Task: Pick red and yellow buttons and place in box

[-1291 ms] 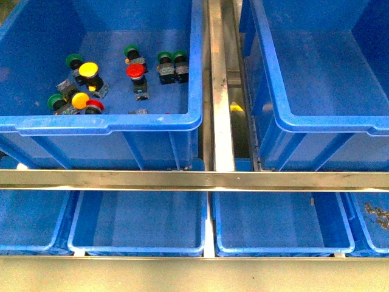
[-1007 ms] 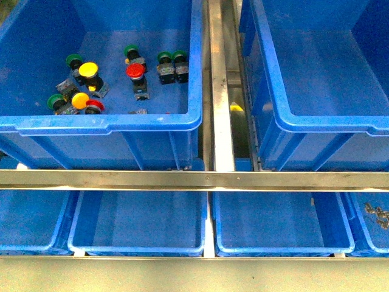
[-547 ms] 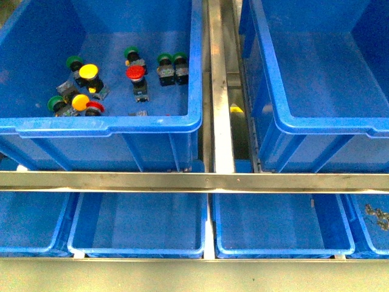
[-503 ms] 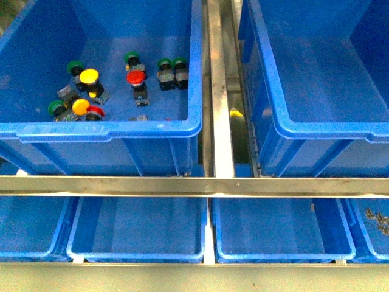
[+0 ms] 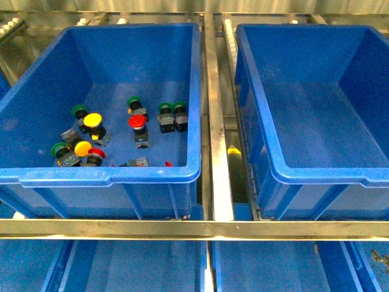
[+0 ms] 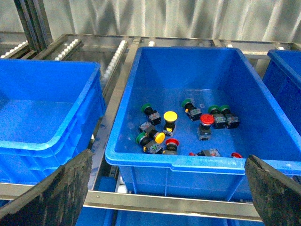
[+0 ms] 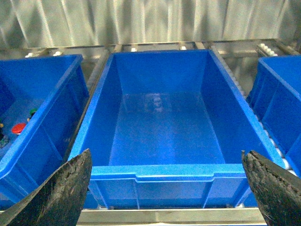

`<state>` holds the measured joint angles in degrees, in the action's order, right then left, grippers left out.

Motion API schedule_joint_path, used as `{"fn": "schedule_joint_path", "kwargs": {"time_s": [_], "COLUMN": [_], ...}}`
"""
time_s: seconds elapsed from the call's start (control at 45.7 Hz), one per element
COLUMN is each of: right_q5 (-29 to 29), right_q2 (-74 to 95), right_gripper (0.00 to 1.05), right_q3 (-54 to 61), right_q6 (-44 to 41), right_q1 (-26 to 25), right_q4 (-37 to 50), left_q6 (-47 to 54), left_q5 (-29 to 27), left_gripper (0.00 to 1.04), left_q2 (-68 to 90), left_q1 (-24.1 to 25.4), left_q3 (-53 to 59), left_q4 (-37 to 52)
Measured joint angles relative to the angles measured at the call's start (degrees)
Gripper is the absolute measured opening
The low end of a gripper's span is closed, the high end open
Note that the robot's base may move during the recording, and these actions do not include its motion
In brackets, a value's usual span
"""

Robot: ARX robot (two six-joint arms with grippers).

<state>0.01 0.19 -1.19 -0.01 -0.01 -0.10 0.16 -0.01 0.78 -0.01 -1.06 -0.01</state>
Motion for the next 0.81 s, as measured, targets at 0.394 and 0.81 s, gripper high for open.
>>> {"fn": "schedule_joint_path", "kwargs": {"time_s": [0.394, 0.81], "right_q5": [0.0, 0.02], "right_q2": [0.0, 0.0], "right_gripper": [0.97, 0.97], "right_q3": [0.0, 0.0], "right_q6": [0.0, 0.0], "right_q1": [0.0, 0.0], "right_q4": [0.0, 0.0], "left_q6": [0.0, -8.09], "left_q5": [0.0, -8.41], "left_gripper": [0.97, 0.97], "left_q2": [0.0, 6.93], "left_q1": [0.0, -0.79], "left_q3": [0.0, -4.72], "left_q4": [0.0, -10.75]}}
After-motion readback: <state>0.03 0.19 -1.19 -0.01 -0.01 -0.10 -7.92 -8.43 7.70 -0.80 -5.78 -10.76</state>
